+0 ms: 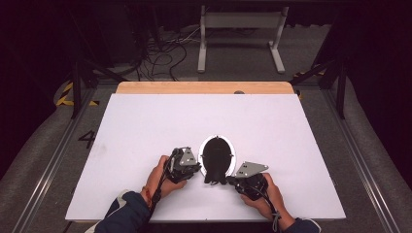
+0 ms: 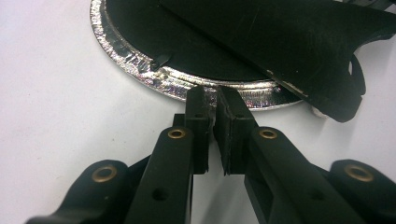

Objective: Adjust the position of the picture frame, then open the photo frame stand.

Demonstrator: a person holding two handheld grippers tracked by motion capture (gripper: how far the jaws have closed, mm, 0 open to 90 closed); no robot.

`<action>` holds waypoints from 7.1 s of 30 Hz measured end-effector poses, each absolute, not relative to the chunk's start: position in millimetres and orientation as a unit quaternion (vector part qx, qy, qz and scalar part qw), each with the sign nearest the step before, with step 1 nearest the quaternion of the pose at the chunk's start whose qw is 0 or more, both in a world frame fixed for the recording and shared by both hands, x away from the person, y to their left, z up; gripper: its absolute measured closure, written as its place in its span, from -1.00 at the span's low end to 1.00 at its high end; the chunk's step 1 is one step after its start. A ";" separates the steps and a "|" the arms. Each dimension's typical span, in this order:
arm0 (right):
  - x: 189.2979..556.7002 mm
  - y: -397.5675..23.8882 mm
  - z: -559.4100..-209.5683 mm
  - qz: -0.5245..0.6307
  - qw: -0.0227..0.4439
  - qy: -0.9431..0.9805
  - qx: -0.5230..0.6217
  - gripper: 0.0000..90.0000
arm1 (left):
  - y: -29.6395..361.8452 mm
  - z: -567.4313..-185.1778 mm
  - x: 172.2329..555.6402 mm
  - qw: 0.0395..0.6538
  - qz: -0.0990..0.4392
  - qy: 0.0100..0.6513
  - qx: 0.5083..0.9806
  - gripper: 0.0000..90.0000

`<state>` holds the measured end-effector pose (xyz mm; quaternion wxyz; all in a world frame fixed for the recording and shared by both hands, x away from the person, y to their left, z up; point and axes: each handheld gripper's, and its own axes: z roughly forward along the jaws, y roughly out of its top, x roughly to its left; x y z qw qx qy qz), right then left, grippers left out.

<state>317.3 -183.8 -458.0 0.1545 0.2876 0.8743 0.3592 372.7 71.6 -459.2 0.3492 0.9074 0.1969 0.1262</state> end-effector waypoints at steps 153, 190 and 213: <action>379.3 -182.6 -469.8 0.512 -0.155 0.692 0.486 0.20 | 172.7 -450.1 366.8 0.407 0.125 0.298 0.854 -0.49; 372.3 -179.6 -460.1 0.510 -0.050 0.797 0.320 0.28 | 94.6 -464.2 438.8 0.444 -0.029 0.284 0.849 -0.47; 367.7 -179.6 -458.9 0.498 -0.045 0.803 0.325 0.40 | 106.4 -453.1 432.1 0.489 -0.027 0.234 0.840 0.35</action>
